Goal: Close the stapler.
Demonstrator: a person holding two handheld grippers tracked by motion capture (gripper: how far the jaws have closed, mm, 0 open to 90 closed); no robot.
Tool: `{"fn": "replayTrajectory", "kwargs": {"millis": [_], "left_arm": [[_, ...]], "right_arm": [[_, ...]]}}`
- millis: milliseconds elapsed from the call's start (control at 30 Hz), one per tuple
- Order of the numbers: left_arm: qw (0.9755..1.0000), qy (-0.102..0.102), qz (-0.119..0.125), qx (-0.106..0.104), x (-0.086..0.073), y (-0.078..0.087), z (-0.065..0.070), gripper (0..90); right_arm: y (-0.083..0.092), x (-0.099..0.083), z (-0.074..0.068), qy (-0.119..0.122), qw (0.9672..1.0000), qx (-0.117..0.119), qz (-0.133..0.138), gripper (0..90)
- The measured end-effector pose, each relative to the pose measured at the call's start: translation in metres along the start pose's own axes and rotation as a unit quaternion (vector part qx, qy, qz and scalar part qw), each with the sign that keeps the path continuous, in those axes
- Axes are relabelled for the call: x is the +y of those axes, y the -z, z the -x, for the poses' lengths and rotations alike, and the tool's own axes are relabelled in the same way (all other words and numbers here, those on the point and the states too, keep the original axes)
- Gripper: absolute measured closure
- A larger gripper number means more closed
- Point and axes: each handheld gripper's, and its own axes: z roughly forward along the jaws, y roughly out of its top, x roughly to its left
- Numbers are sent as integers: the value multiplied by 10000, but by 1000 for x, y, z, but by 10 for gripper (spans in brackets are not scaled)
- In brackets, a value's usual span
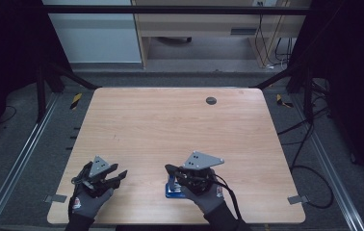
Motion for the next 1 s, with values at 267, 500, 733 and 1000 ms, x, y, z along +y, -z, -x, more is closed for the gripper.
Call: {"fn": "replayTrajectory", "kwargs": {"millis": [267,500,733,1000], "left_arm": [[10000,0,-2,11,-1,0,-1,530],[10000,-54,-14,3,0,-1,-1,529],[10000,-59,0,-2,0,-1,-1,528],[10000,-37,-5,-6,0,-1,0,526]], "right_arm": [[-3,-2,-1,117,9997,-67,-216,900],[9,-12,8,87,9991,-244,-343,900],[23,-31,24,-117,9980,-446,-438,900],[36,-51,38,-262,9959,-625,-598,900]]}}
